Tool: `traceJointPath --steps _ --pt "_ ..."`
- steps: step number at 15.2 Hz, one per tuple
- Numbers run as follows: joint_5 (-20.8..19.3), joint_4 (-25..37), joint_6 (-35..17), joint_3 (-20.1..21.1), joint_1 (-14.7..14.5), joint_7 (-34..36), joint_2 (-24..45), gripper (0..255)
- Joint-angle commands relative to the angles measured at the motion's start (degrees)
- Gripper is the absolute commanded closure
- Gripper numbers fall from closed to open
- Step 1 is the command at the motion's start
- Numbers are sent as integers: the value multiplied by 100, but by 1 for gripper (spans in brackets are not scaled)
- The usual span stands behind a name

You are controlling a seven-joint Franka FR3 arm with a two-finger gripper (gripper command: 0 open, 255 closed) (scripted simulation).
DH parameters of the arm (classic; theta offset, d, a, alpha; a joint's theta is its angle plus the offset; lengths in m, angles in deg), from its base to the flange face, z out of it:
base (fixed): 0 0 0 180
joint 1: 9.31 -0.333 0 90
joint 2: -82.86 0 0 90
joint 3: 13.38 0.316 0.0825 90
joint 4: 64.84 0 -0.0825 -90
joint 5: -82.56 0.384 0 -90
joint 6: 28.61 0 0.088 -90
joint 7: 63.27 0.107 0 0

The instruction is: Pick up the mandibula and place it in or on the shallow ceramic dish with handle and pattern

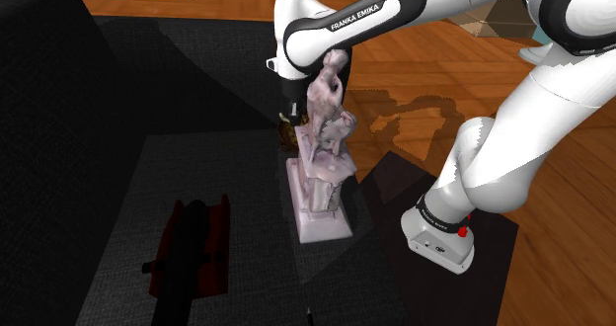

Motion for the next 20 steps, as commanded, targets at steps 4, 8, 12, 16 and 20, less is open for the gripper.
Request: traceJointPath --steps 4,8,12,16,20 --pt "0 -2 -3 0 0 -1 0 0" --pt "0 -2 -3 0 0 -1 0 0" --pt "-61 565 733 -23 26 37 -171 0" --pt "-61 565 733 -23 26 37 -171 0" --pt "-61 565 733 -23 26 37 -171 0"
